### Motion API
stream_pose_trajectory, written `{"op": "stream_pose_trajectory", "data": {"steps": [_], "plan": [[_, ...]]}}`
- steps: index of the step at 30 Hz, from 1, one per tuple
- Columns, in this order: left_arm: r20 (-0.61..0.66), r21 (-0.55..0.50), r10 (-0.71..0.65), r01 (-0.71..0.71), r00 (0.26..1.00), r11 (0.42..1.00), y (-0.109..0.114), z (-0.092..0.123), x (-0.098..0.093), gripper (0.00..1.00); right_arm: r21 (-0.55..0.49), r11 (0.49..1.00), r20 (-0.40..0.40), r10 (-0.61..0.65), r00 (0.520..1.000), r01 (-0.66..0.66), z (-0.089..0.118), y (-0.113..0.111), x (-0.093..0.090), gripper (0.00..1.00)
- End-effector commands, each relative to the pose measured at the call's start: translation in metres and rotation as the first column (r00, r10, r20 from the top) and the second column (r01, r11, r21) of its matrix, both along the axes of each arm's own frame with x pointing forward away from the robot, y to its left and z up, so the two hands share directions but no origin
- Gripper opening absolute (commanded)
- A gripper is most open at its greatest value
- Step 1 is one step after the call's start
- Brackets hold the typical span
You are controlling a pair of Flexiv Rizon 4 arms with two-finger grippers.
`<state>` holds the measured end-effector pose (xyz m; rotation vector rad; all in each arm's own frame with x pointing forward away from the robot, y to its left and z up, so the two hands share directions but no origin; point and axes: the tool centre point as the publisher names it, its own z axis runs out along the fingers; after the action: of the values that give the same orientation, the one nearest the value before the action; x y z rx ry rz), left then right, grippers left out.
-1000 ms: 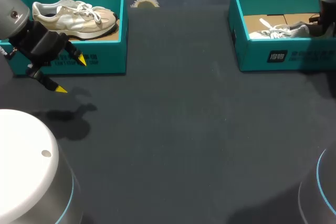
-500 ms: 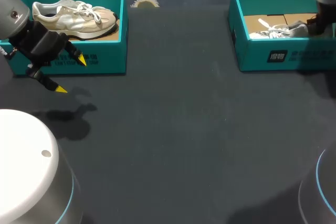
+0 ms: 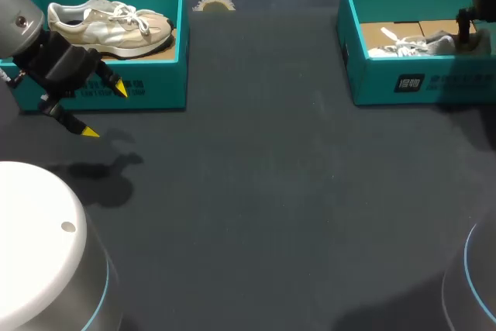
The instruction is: Take the shoe out of the shoebox, open the shoe tongue, remove and reinsert the insole, then place the shoe into the shoebox
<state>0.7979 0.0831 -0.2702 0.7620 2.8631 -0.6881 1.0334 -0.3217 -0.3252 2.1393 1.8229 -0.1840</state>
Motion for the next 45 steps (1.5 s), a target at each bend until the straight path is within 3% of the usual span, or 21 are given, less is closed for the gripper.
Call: {"op": "stream_pose_trajectory", "data": {"steps": [1, 13, 20, 34, 45], "plan": [[0.002, 0.002, 0.0, 0.0, 1.0, 1.0, 0.0, 0.0, -0.001, 1.0, 0.011, 1.0, 0.022, 0.01, 1.0, -0.01, 0.021, 0.003, -0.012, 1.0], [0.002, 0.002, 0.0, 0.0, 1.0, 1.0, 0.0, 0.0, -0.001, 1.0, 0.06, 0.998, 0.048, 0.017, 0.999, -0.02, 0.084, 0.016, -0.038, 1.0], [0.002, 0.002, 0.0, 0.0, 1.0, 1.0, 0.0, 0.0, -0.001, 1.0, 0.11, 0.993, 0.045, 0.041, 0.998, -0.046, 0.106, 0.025, -0.059, 1.0], [0.002, 0.002, 0.0, 0.0, 1.0, 1.0, 0.0, 0.0, -0.001, 1.0, 0.133, 0.989, 0.038, 0.062, 0.997, -0.067, 0.122, 0.036, -0.112, 1.0], [0.002, 0.002, 0.0, 0.0, 1.0, 1.0, 0.0, 0.0, -0.001, 1.0, 0.16, 0.986, 0.015, 0.047, 0.999, -0.049, 0.122, 0.037, -0.139, 1.0]]}}
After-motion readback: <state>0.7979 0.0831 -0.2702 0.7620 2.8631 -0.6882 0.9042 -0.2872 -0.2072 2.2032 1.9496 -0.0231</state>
